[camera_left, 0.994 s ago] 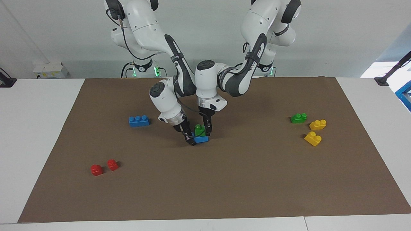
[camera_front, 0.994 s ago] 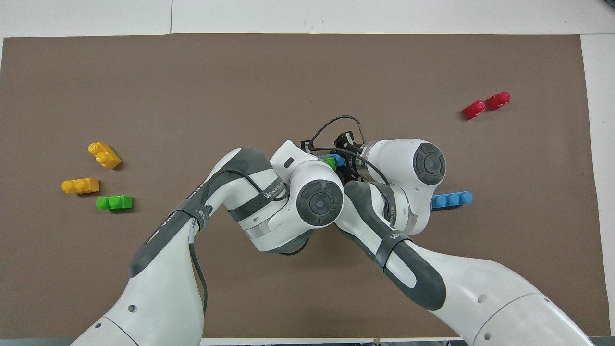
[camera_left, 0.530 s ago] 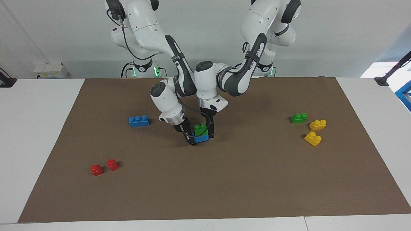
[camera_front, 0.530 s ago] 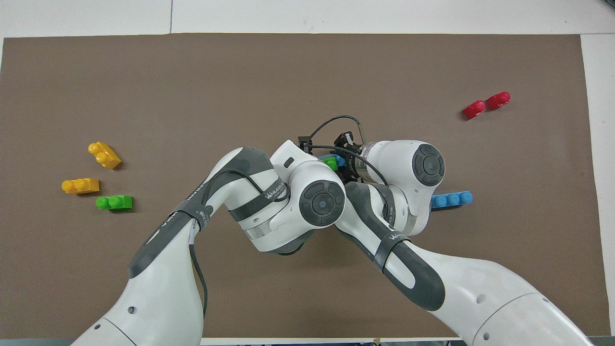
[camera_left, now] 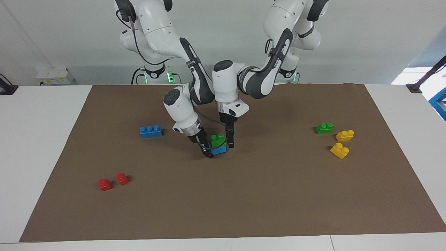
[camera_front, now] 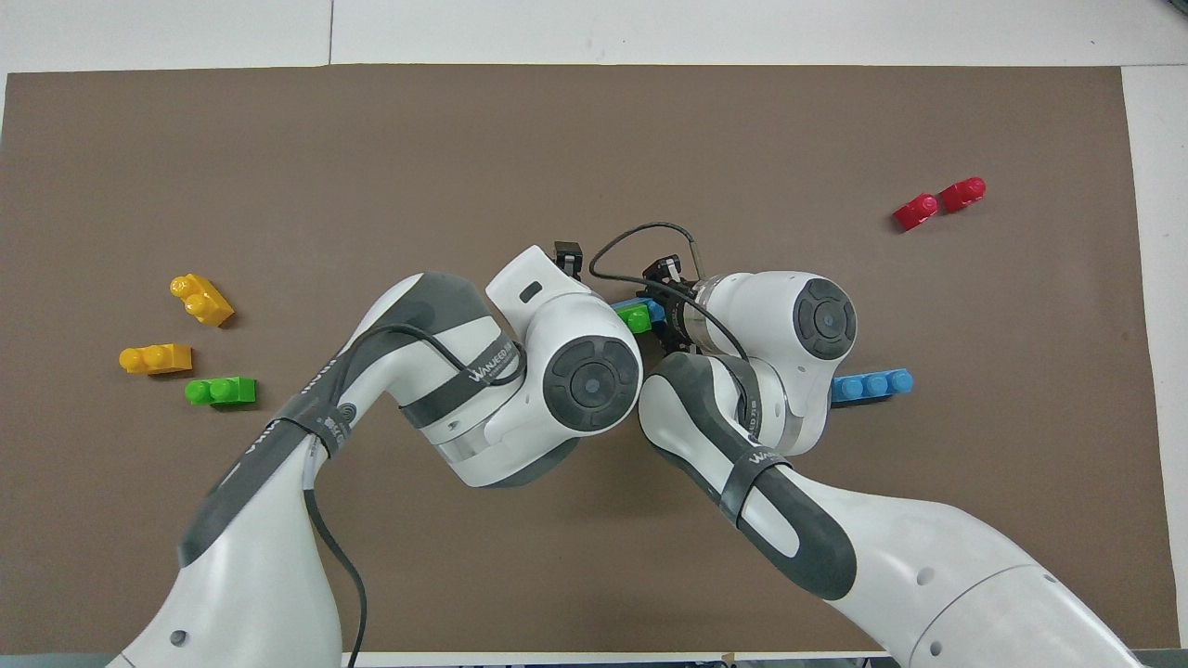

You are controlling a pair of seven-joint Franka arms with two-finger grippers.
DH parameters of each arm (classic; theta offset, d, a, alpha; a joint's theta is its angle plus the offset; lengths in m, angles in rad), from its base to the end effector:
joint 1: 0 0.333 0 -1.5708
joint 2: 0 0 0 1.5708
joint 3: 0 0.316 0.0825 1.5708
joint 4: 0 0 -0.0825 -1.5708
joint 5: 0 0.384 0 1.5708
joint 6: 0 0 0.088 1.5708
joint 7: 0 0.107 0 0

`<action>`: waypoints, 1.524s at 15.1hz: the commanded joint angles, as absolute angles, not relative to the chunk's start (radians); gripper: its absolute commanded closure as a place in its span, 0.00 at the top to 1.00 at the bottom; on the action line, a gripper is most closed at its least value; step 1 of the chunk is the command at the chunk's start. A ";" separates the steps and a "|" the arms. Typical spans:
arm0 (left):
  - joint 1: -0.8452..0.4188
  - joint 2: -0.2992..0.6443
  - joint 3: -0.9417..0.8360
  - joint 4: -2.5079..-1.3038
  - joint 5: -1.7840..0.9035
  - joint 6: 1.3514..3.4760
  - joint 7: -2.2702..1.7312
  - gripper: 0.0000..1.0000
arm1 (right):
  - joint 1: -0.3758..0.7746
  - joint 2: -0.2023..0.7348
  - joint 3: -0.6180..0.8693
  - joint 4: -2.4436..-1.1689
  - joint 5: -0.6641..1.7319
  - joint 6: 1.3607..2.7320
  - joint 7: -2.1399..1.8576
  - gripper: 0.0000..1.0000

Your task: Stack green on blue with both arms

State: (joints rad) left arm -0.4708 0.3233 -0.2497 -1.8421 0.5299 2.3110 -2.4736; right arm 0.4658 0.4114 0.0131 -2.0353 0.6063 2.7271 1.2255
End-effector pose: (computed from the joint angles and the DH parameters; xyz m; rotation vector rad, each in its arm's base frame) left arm 0.4998 -0.4105 0.3739 2.2011 1.9351 0.4977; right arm 0.5605 0.2666 0.2647 -2.1928 1.6212 0.0913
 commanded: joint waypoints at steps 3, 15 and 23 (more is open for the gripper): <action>-0.351 0.285 -0.262 -1.881 0.546 2.313 -2.376 1.00 | 0.477 0.443 0.012 -2.040 0.609 2.717 1.203 0.50; -0.029 0.241 -0.265 -1.873 0.247 2.300 -1.472 1.00 | 0.472 0.445 0.012 -2.040 0.609 2.715 1.209 0.95; 0.190 0.184 -0.265 -1.706 0.037 1.932 -0.633 1.00 | 0.394 0.414 0.008 -1.962 0.591 2.531 1.189 0.99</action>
State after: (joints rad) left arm 0.1389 0.1913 -0.2528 -1.7732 0.0761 2.0459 -0.8230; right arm 0.4410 0.4209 0.0037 -1.9989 0.6044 2.6092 1.2243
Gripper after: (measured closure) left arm 0.000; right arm 0.000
